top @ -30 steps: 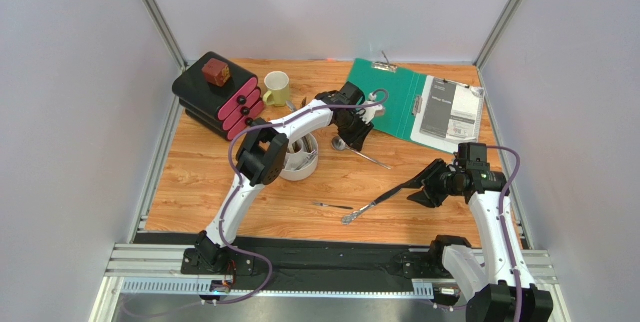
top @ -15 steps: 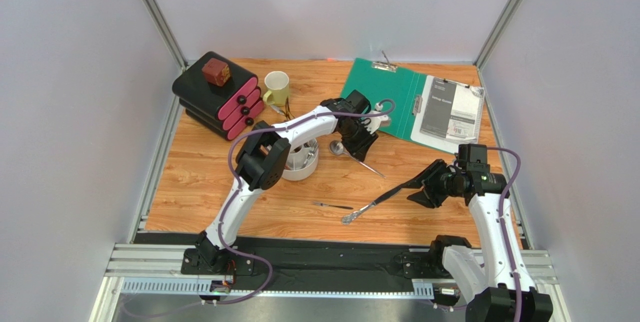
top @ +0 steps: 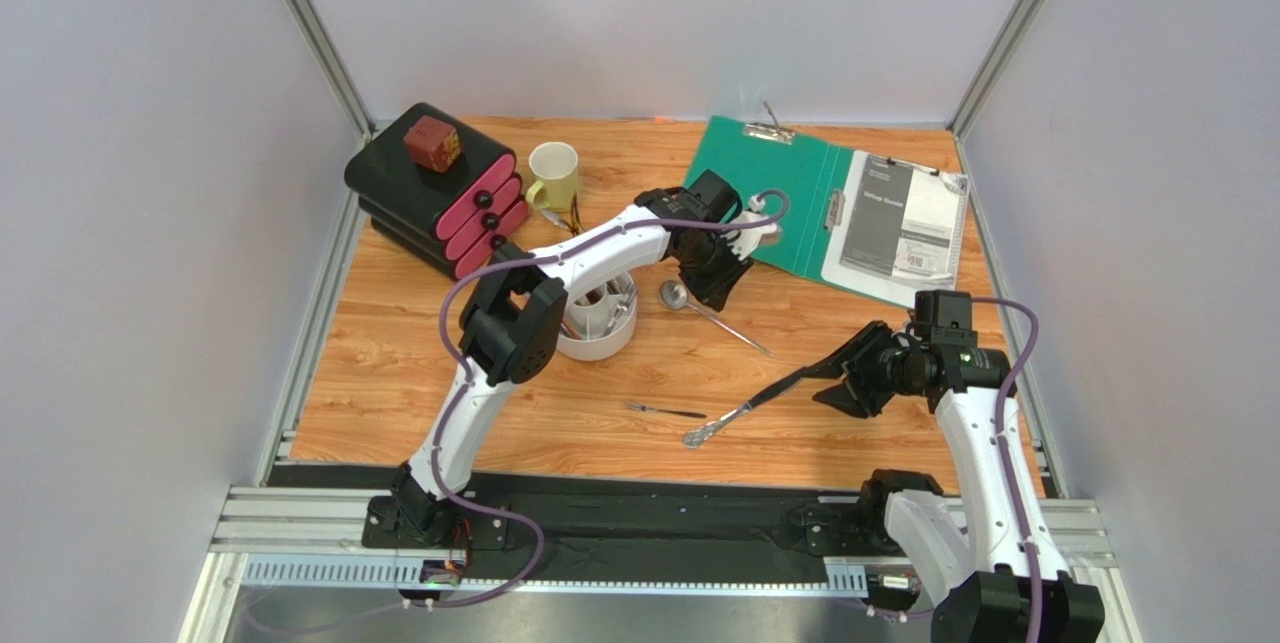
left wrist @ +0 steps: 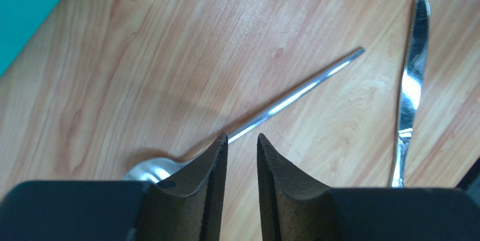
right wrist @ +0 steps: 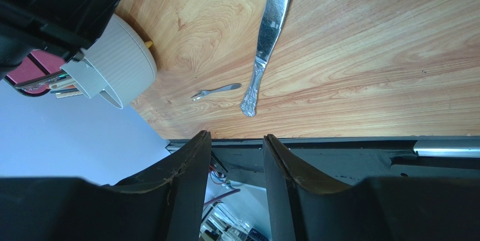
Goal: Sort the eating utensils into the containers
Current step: Pick up the spoon from the center of the board.
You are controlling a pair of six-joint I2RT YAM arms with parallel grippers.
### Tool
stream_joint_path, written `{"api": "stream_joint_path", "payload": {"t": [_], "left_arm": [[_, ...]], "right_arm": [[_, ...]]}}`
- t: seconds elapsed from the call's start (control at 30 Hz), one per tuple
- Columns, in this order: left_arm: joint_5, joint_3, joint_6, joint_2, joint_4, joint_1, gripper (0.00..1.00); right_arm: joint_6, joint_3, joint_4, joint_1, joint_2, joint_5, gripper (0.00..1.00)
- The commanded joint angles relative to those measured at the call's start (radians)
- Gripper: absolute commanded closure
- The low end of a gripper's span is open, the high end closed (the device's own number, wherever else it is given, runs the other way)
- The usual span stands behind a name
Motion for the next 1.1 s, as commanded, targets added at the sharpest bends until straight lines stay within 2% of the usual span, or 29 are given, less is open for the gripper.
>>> {"api": "stream_joint_path", "payload": {"t": [0.0, 0.2, 0.37, 0.57, 0.83, 1.07], "left_arm": [[-0.025, -0.043, 0.043, -0.168, 0.006, -0.024, 0.69], [-0.012, -0.106, 0.038, -0.168, 0.02, -0.045, 0.7], [-0.004, -0.1, 0.02, -0.108, -0.001, -0.074, 0.83], [-0.013, -0.075, 0.006, -0.044, -0.006, -0.122, 0.87], [-0.021, -0.005, -0.008, 0.057, -0.014, -0.157, 0.88], [-0.068, 0.205, -0.031, 0.189, -0.008, -0.163, 0.89]], "right_arm": [[0.029, -0.015, 0.048, -0.003, -0.016, -0.021, 0.56], [0.029, -0.012, 0.068, -0.003, 0.0, -0.03, 0.56], [0.026, -0.001, 0.068, -0.003, 0.01, -0.031, 0.56], [0.01, 0.025, 0.072, -0.003, 0.021, -0.027, 0.56], [-0.017, 0.054, 0.06, -0.009, 0.033, -0.032, 0.56], [-0.089, 0.123, -0.02, -0.029, 0.055, -0.026, 0.56]]}}
